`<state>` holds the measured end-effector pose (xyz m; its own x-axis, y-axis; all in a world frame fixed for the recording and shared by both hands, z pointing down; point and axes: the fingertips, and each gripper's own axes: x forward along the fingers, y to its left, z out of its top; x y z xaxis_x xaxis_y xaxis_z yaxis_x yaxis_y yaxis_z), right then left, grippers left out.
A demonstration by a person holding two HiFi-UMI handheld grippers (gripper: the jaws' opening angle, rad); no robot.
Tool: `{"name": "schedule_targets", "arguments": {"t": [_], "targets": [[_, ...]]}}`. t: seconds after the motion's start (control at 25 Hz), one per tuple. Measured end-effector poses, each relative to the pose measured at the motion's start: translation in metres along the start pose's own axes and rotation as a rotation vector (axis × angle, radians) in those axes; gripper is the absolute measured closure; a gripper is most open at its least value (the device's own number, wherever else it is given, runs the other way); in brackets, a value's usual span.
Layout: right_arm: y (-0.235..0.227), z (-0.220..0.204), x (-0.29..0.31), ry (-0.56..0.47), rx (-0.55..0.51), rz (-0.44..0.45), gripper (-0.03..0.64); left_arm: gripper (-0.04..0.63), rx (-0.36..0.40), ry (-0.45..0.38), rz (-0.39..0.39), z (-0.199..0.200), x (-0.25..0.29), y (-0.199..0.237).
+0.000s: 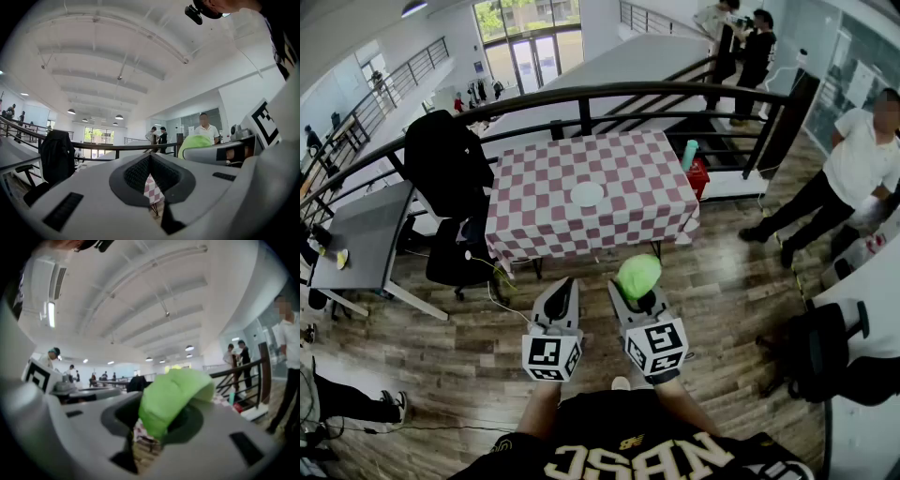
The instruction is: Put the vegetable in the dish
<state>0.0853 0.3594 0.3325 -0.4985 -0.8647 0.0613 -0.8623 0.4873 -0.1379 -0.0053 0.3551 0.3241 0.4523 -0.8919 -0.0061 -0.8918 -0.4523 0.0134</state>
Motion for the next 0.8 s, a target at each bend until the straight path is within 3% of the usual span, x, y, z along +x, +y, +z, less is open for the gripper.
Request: {"name": "schedule_targets", "arguments": {"t": [0.12, 0.32, 0.52, 0.8], "targets": [[-0.021, 0.008, -0.009, -0.038, -0.047, -0.035, 0.477, 0.577, -0.007, 0.015, -0.004, -0.011, 0.009, -0.016], [-0.035, -0.004, -0.003, -0.020, -0.030, -0.023, 0.477, 0.577, -0.017, 0.075, 0.021, -0.036, 0.019, -0.019], [-0.052, -0.037, 0.022, 0.073, 0.023, -0.036, 0.476, 0.577, -0.030, 0.084, 0.029, -0.043, 0.039, -0.006], [-0.079, -0.047, 0.080, 0.093, 0.009, -0.026, 0.477, 0.577, -0.078, 0.082, 0.006, -0.068, 0.107, 0.034]]}}
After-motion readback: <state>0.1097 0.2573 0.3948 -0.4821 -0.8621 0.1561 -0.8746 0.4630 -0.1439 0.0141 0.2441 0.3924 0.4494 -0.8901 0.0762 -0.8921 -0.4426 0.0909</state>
